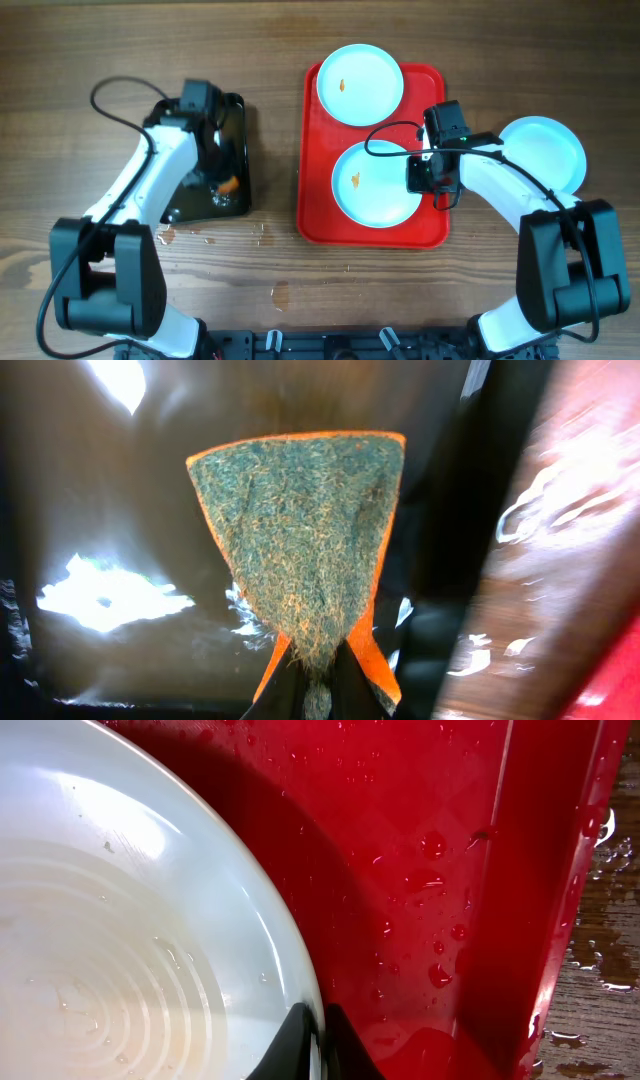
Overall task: Clean dirty plates on tray and stack at the side
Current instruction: 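Scrub the held plate with the sponge in the left gripper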
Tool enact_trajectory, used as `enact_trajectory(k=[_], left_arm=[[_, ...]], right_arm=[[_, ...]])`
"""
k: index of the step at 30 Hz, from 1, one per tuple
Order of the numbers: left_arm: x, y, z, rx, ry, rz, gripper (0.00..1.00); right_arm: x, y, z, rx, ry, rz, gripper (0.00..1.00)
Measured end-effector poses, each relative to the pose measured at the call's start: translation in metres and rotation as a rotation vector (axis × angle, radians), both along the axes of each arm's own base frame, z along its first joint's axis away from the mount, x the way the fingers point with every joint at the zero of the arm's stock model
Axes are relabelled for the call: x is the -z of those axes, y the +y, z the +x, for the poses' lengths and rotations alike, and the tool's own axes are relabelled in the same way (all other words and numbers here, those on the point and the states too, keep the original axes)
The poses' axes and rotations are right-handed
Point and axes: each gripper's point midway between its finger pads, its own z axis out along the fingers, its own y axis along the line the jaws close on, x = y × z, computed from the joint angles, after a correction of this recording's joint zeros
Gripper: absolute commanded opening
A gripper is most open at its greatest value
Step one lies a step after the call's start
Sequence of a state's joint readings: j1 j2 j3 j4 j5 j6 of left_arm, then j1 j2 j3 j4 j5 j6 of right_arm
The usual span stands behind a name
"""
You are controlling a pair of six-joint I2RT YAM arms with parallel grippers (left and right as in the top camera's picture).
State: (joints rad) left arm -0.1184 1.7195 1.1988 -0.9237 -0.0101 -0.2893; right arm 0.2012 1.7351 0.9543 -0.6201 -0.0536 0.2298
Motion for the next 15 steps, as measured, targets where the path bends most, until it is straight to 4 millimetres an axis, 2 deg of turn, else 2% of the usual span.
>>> enact_trajectory(k=[5, 8, 12, 15], left_arm=[[-0.042, -0.010, 0.020, 0.012, -0.086, -0.039, 0.04], [-0.051, -0.031, 0.026, 0.028, -0.120, -0.106, 0.04], [-0.059, -0.086, 0.032, 0.100, -0.171, -0.225, 0.04], [-0.068, -0.151, 0.026, 0.230, -0.223, -0.305, 0.04]], right_arm=[[0.000, 0.000, 0.000, 0.000, 0.001, 0.001, 0.04], [0.000, 0.000, -0.001, 0.000, 0.003, 0.001, 0.04], [0.000, 0.000, -0.001, 0.000, 0.003, 0.002, 0.05], [0.000, 0.000, -0.001, 0.000, 0.003, 0.002, 0.05]])
